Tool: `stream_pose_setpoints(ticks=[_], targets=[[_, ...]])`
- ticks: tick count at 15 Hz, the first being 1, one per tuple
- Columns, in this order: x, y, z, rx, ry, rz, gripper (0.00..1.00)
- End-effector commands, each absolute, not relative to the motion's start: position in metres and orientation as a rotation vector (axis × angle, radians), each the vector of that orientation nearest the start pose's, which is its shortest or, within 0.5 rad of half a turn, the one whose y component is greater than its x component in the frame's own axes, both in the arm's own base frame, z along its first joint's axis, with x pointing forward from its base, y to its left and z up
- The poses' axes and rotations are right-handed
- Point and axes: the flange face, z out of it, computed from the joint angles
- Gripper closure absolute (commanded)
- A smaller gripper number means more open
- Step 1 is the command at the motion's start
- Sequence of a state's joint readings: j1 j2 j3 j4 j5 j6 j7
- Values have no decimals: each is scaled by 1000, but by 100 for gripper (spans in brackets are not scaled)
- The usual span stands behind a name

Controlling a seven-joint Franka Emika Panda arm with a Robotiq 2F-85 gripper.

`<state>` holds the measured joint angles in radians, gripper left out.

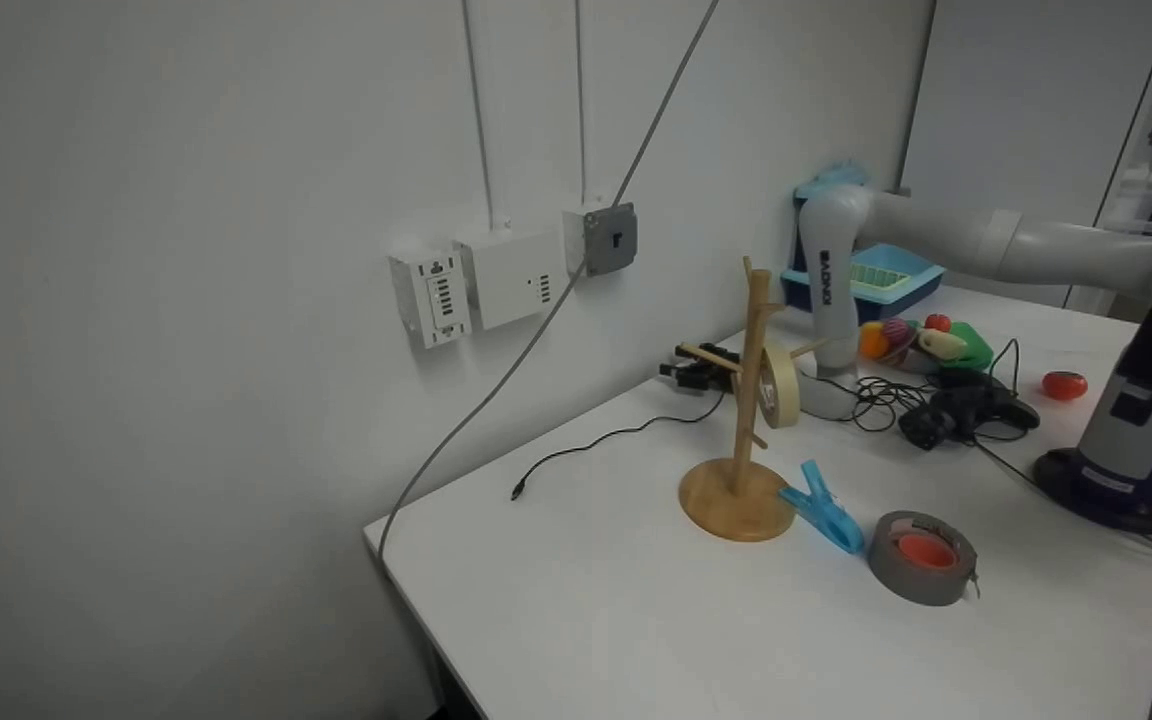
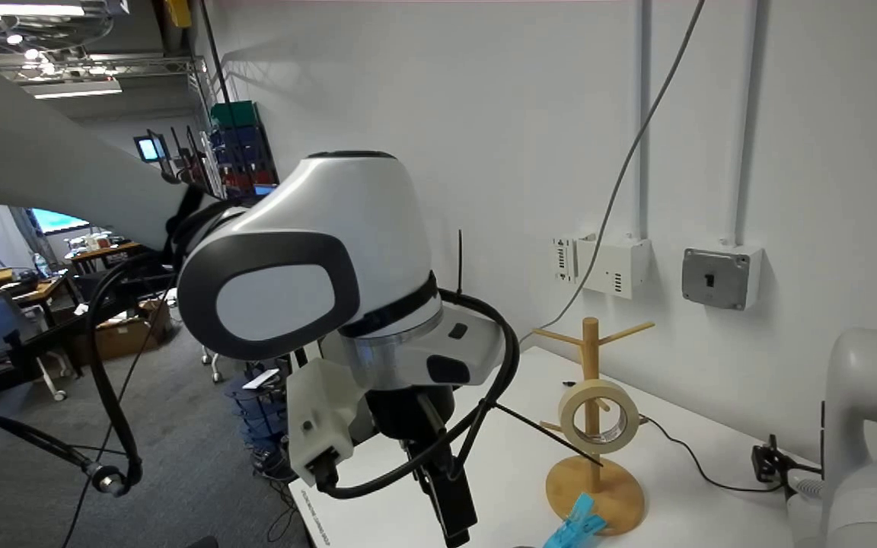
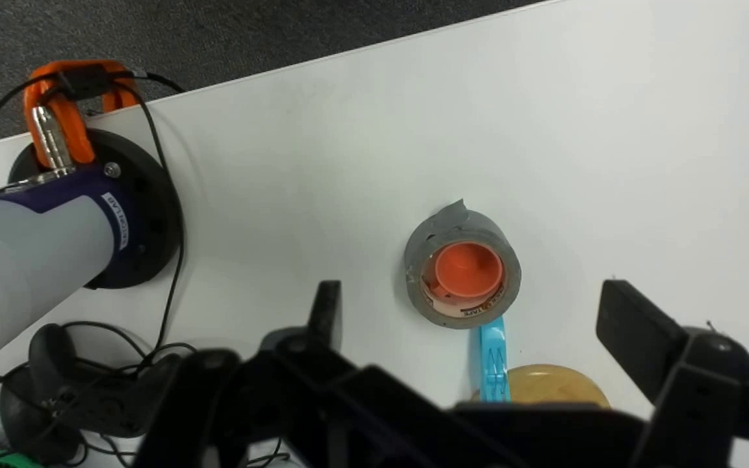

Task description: Pick up the gray masking tape and hang it on the object

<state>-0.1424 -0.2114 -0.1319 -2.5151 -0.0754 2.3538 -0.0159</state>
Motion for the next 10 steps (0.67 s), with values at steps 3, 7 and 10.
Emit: stream_pose_setpoints(ticks=[3,7,10], targets=[[430,-126,351,-3163,309,-64,0],[429,-130,329,-3151,290,-27,0],[432,-134,315,-3139,266,-18,0]])
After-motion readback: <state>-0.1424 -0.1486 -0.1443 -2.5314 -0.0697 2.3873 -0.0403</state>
